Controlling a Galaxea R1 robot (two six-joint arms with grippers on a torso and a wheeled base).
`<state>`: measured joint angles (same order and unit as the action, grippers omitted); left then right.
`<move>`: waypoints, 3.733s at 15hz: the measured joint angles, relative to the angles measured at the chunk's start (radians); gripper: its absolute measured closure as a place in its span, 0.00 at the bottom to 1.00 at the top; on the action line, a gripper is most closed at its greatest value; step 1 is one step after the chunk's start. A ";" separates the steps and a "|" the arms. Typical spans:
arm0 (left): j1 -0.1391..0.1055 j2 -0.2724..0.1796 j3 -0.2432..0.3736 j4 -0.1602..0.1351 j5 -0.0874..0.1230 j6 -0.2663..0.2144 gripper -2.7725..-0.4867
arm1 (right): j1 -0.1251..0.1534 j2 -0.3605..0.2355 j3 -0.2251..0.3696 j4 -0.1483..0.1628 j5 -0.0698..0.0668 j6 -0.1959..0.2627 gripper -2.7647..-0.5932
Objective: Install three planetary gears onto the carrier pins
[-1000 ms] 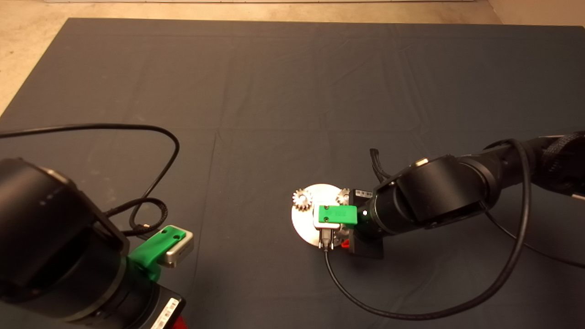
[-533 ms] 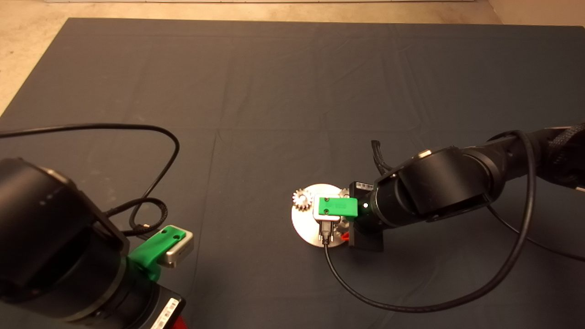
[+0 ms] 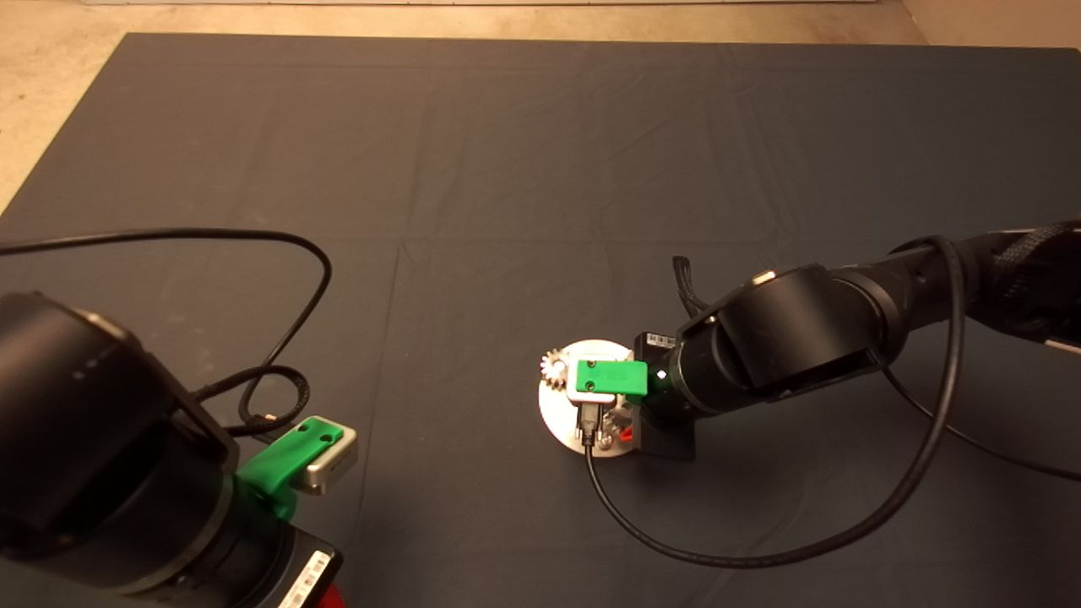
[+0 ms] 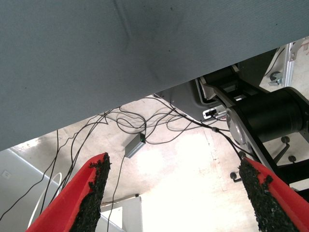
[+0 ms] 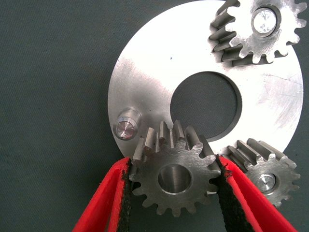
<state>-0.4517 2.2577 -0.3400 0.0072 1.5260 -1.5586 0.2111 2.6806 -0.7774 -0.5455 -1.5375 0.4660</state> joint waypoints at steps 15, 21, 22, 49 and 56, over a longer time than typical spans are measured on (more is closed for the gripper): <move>0.000 0.000 0.000 0.000 0.000 0.000 0.39 | 0.000 0.017 -0.011 0.061 0.000 0.031 0.78; 0.000 0.000 0.000 0.000 0.000 0.000 0.39 | 0.001 0.018 -0.011 0.064 0.001 0.038 0.78; 0.000 0.000 0.000 0.000 0.000 0.000 0.39 | 0.004 0.020 -0.011 0.065 0.000 0.038 0.78; 0.000 0.000 0.000 0.000 0.000 0.001 0.39 | 0.002 0.063 -0.031 0.067 0.000 0.040 0.78; 0.000 0.000 0.000 0.000 0.000 0.001 0.39 | -0.004 0.063 -0.035 0.067 0.000 0.040 0.78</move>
<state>-0.4517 2.2577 -0.3400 0.0072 1.5264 -1.5581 0.2072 2.7432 -0.8126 -0.4781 -1.5374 0.5064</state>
